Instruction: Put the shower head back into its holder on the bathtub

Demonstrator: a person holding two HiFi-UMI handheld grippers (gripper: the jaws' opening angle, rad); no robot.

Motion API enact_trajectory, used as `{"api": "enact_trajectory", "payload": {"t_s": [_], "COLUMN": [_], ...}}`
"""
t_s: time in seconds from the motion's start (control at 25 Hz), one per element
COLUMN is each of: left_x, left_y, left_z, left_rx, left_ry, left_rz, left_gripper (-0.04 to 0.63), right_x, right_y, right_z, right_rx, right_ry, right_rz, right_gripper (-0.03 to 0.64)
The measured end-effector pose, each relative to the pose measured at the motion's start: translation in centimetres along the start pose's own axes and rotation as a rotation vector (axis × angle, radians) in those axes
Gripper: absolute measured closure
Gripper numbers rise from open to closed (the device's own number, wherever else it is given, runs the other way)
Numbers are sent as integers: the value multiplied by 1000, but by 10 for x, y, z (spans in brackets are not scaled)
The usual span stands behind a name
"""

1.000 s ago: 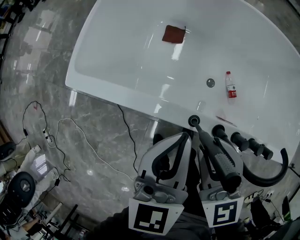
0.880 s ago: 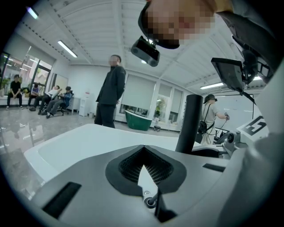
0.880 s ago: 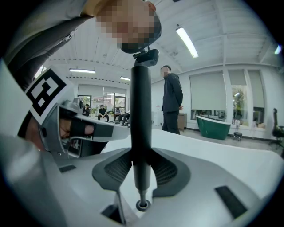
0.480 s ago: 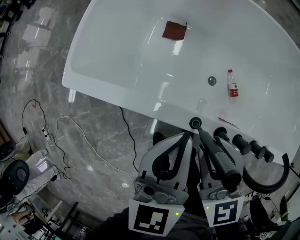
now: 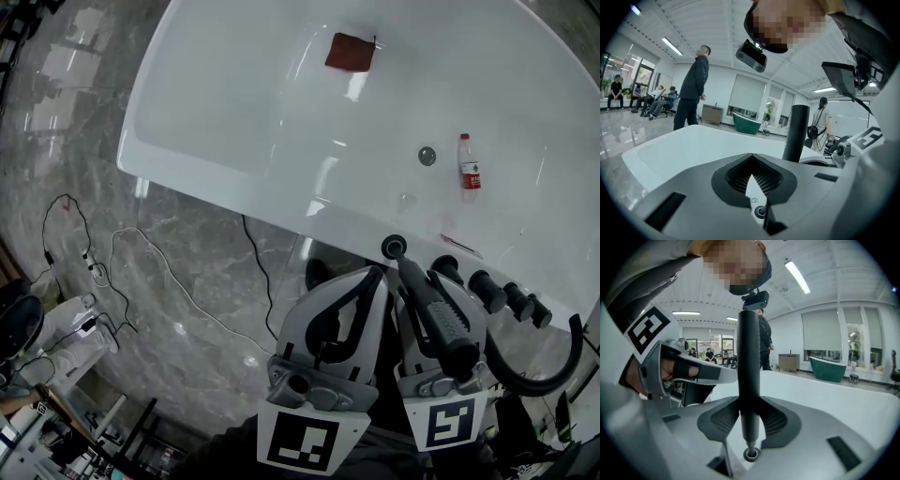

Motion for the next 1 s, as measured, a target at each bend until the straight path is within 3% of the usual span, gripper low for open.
{"api": "enact_trajectory", "payload": {"t_s": [0.4,1.0], "left_x": [5,20], "left_y": [1,8], "left_z": [0,8], "left_rx": [-17,-43], "left_ry": [23,62], "left_rz": [2,72], "left_gripper": [592,592], "right_x": [3,9], "right_y": [-2,-6], "right_z": [-5,-13], "right_rx": [0,11], "right_ry": [6,32], "right_rz": [5,68], "right_gripper": [476,476]}}
Point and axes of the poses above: the fingertips, and each gripper's own axes: y forward along the fingers, x to its right, z out of its top, the point moved 10 cm from there along -y, backward along the fingers, and after that the axes turned 10 degrees about -z, right-handed, at the moved point
